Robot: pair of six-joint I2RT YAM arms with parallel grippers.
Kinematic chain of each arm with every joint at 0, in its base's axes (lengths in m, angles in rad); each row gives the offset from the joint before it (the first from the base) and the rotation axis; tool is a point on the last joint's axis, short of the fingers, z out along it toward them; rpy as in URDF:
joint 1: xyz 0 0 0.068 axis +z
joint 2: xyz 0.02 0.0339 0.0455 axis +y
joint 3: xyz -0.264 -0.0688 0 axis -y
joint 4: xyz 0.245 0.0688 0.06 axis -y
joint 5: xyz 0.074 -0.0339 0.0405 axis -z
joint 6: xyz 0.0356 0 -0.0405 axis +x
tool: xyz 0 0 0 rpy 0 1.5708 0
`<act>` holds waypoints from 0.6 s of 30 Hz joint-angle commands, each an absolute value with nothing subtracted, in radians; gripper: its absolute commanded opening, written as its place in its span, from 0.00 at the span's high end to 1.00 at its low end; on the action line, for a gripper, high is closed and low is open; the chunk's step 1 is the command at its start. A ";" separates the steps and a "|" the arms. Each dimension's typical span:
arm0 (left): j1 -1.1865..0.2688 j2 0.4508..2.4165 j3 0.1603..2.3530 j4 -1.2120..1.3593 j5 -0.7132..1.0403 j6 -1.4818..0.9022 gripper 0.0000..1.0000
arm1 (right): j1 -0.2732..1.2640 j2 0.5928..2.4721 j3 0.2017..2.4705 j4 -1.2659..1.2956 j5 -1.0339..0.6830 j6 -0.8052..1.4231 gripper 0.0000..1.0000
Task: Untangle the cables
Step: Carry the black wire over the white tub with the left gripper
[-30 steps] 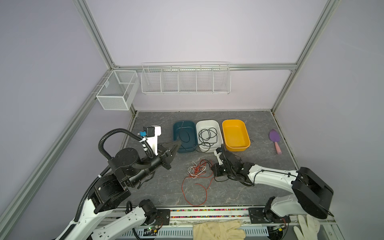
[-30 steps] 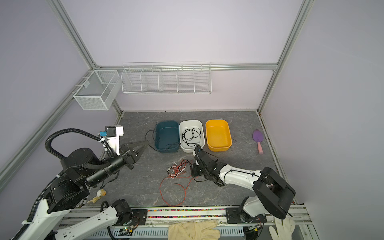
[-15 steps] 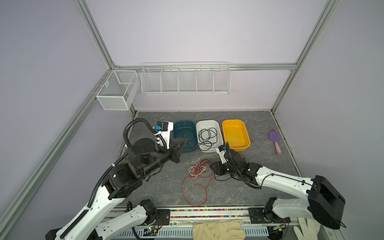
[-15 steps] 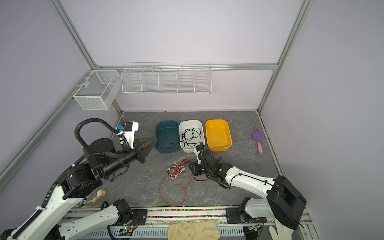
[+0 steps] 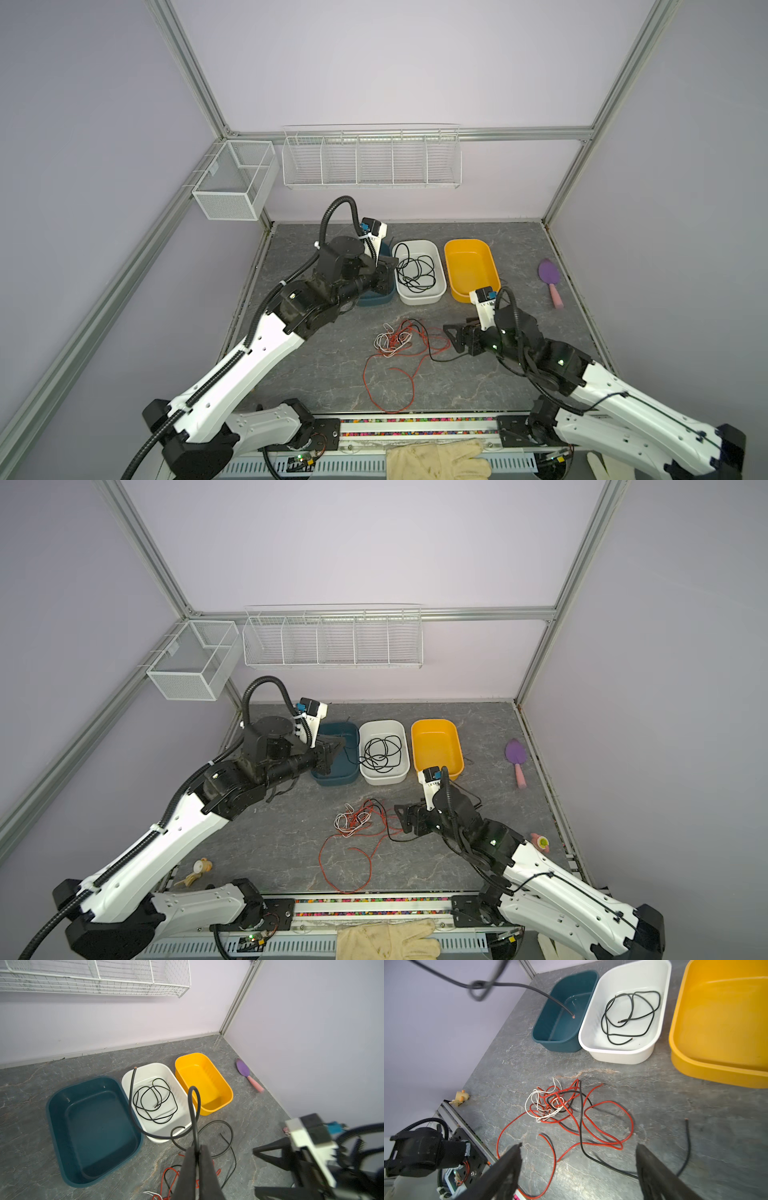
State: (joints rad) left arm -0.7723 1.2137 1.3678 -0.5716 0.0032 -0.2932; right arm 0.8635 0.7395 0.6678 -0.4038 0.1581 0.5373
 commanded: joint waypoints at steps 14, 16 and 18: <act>-0.742 1.675 1.635 -0.534 0.105 -0.162 1.00 | 0.860 0.478 0.873 -0.913 0.366 0.431 0.12; -0.742 1.710 1.663 -0.531 0.120 -0.172 1.00 | 0.859 0.470 0.912 -0.924 0.381 0.415 0.12; -0.742 1.735 1.681 -0.518 0.133 -0.173 1.00 | 0.858 0.468 0.923 -0.933 0.399 0.410 0.12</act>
State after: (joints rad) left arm -0.7460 1.7203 1.6314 -0.5415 0.1013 -0.1967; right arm 0.8635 0.4793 0.8948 -0.8780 0.3485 0.4450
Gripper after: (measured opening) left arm 0.051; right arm 0.883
